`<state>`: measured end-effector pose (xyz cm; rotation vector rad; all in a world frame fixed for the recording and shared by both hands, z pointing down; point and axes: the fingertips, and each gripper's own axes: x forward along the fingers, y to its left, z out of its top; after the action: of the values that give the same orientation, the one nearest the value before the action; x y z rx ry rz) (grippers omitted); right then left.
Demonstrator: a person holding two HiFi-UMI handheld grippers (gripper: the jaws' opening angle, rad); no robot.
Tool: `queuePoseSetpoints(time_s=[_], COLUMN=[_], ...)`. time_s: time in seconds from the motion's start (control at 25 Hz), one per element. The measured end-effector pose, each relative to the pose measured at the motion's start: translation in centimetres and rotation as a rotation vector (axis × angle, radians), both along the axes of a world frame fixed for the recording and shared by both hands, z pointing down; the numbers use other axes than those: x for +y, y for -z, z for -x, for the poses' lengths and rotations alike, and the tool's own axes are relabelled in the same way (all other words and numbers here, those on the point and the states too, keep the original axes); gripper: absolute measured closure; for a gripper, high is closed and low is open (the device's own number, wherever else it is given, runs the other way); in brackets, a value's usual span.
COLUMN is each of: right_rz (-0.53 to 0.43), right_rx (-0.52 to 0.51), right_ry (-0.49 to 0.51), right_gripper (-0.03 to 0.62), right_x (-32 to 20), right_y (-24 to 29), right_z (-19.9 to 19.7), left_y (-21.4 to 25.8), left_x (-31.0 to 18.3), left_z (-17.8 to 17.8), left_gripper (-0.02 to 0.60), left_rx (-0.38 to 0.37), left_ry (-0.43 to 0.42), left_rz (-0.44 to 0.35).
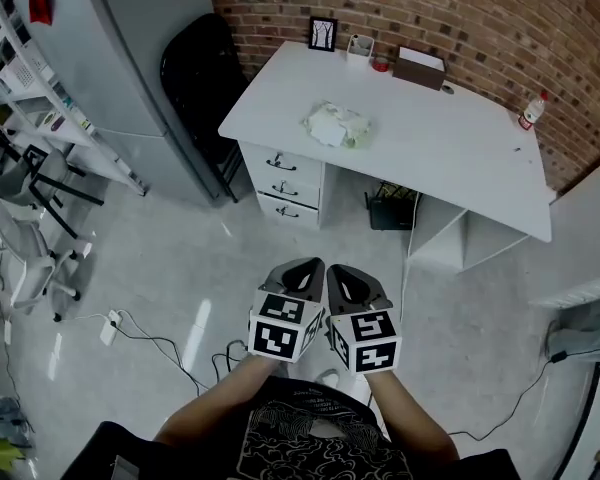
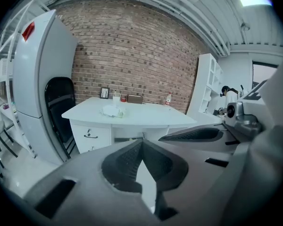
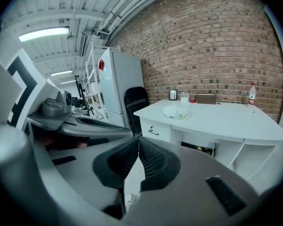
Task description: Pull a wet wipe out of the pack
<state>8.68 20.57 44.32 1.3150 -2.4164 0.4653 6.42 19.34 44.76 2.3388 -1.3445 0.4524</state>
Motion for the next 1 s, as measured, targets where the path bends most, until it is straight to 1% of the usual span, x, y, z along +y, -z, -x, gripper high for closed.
queuePoseSetpoints(time_s=[0.32, 0.68, 0.84, 1.0], right_rz=[0.021, 0.03, 0.03, 0.028], right_rx=[0.03, 0.059, 0.073, 0.08], right_ry=[-0.038, -0.084, -0.108, -0.139], right_gripper=[0.576, 0.576, 0.576, 0.576], right_x=[-6.5, -12.7, -14.9, -16.5], right_y=[0.2, 0.9, 1.0, 1.2], right_z=[3.4, 7.6, 9.3, 10.5], left_y=[-0.2, 1.0, 1.2, 1.3], left_x=[-6.8, -13.4, -15.8, -17.3], left_z=[2.9, 7.3, 9.1, 10.2], left_gripper=[0.569, 0.569, 0.569, 0.569], left_rx=[0.022, 0.05, 0.048, 0.055], left_ry=[-0.066, -0.108, -0.134, -0.166], left_rz=[0.028, 0.018, 0.01, 0.009])
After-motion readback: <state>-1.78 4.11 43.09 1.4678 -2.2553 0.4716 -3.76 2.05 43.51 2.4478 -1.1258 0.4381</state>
